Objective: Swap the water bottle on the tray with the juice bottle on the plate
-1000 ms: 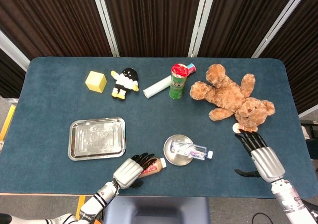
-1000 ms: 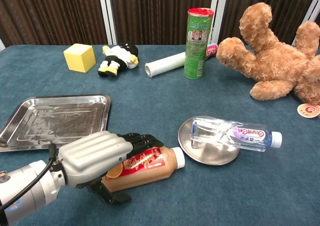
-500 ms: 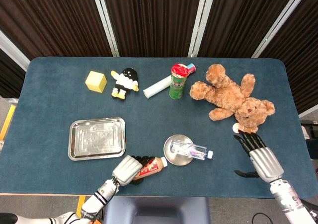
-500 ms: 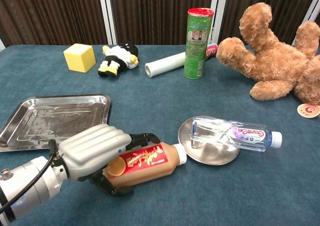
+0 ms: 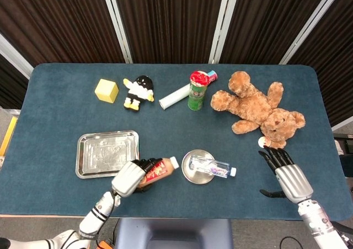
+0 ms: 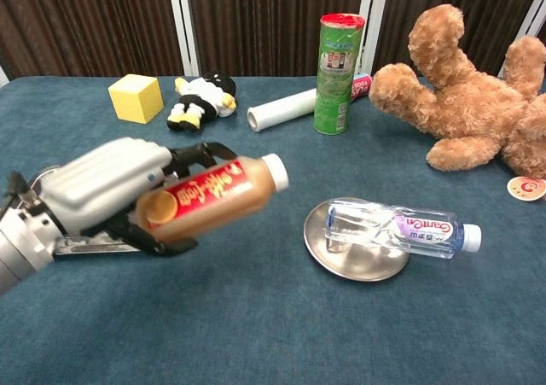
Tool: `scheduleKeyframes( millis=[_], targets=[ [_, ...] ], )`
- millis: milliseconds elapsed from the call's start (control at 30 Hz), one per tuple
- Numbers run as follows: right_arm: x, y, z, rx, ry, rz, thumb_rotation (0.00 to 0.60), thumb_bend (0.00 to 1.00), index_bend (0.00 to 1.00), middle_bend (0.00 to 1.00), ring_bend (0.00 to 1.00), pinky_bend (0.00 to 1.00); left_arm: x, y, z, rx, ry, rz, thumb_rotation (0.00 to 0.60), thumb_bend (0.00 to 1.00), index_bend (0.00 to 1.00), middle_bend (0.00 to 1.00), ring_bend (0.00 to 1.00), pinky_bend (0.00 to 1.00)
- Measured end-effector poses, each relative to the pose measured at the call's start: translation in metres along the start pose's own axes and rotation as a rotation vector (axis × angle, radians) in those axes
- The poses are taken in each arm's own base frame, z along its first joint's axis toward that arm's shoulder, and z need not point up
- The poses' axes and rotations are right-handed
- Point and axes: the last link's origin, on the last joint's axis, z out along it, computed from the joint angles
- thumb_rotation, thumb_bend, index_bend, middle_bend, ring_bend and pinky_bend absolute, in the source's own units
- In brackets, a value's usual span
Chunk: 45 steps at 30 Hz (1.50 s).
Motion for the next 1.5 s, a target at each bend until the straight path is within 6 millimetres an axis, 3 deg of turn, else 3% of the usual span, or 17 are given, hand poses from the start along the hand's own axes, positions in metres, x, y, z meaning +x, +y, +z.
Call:
scheduleKeyframes(
  millis=[400, 600, 767, 900, 1000, 1067, 1167, 1500],
  targets=[
    [-0.008, -0.010, -0.005, 0.021, -0.017, -0.042, 0.600, 0.22, 0.00, 0.00, 0.00, 0.01, 0.024, -0.122, -0.004, 0.019, -0.007, 0.074, 0.600, 0.59, 0.67, 0.89, 0.86, 0.93],
    [-0.013, -0.014, -0.005, 0.025, -0.028, -0.054, 0.600, 0.22, 0.00, 0.00, 0.00, 0.01, 0.024, -0.161, -0.008, 0.006, -0.075, 0.177, 0.600, 0.59, 0.63, 0.82, 0.78, 0.85],
    [-0.014, -0.014, -0.005, 0.017, -0.027, -0.063, 0.600, 0.22, 0.00, 0.00, 0.00, 0.01, 0.018, -0.176, -0.013, -0.011, -0.138, 0.214, 0.600, 0.58, 0.55, 0.68, 0.63, 0.63],
    [-0.015, -0.014, -0.004, 0.015, -0.027, -0.065, 0.600, 0.22, 0.00, 0.00, 0.00, 0.01, 0.012, -0.178, -0.019, -0.033, -0.178, 0.212, 0.600, 0.52, 0.46, 0.55, 0.52, 0.52],
    [-0.016, -0.015, -0.005, 0.018, -0.028, -0.068, 0.600, 0.22, 0.00, 0.00, 0.00, 0.01, 0.010, -0.177, -0.021, -0.037, -0.181, 0.208, 0.600, 0.42, 0.16, 0.21, 0.24, 0.35],
    [-0.017, -0.017, -0.005, 0.024, -0.035, -0.073, 0.600, 0.22, 0.00, 0.00, 0.00, 0.01, 0.010, -0.179, -0.022, -0.028, -0.184, 0.216, 0.600, 0.40, 0.06, 0.11, 0.15, 0.28],
    [-0.017, -0.017, -0.006, 0.025, -0.033, -0.071, 0.600, 0.22, 0.00, 0.00, 0.00, 0.01, 0.011, -0.186, -0.024, 0.003, -0.189, 0.221, 0.600, 0.39, 0.00, 0.06, 0.10, 0.22],
    [-0.017, -0.017, -0.006, 0.027, -0.032, -0.074, 0.600, 0.22, 0.00, 0.00, 0.00, 0.01, 0.015, -0.191, -0.034, 0.030, -0.185, 0.202, 0.600, 0.38, 0.00, 0.06, 0.08, 0.19]
  ],
)
